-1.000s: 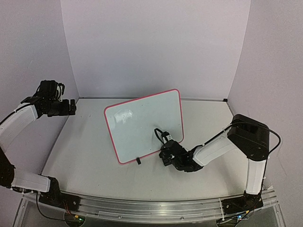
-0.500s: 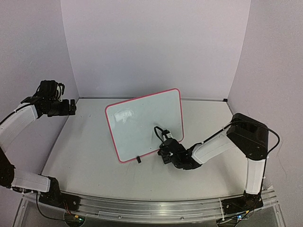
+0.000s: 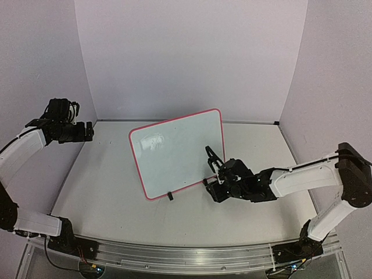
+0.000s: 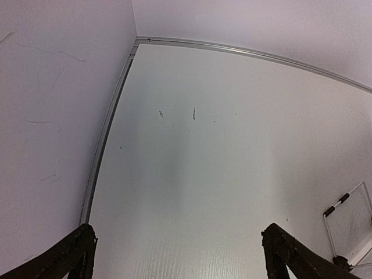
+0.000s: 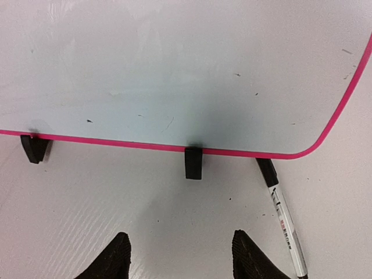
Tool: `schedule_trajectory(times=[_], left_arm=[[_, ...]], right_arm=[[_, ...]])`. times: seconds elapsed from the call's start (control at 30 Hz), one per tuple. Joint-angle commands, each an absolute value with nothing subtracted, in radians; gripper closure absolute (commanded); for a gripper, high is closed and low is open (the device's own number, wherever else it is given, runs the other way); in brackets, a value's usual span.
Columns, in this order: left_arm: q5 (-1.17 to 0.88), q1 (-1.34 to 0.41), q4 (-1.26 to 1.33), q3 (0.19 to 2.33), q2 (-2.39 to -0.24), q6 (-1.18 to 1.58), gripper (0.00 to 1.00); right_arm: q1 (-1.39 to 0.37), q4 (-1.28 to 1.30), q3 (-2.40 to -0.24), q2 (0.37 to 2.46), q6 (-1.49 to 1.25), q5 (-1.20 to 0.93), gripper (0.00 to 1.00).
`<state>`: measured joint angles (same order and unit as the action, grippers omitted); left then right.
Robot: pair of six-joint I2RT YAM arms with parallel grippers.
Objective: Write a sentence on the whiteboard
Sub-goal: Move the whiteboard stand to the center of the board, then pick up the whiteboard marker from the center of the board.
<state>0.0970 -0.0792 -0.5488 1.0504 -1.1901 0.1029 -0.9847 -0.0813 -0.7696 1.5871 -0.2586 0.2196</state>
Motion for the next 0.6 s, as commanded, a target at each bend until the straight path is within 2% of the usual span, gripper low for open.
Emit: schedule_trajectory(times=[0.0,0.27,0.57], left_arm=[[0.083,-0.075,-0.532,1.064,-1.156,0.102,0.0],[0.08,-0.075,-0.532,1.061,-1.146,0.102,0.01],[0.08,-0.075,-0.532,1.06,-1.145,0.101,0.01]], right_arm=[[-0.922,0.162,-0.806,1.513,-0.25,0.128,0.48],[-0.674,0.248,-0.836,1.532,-0.239,-0.155,0.51],[-0.617,0.322,-0.889,1.615,-0.195,-0.121,0.55]])
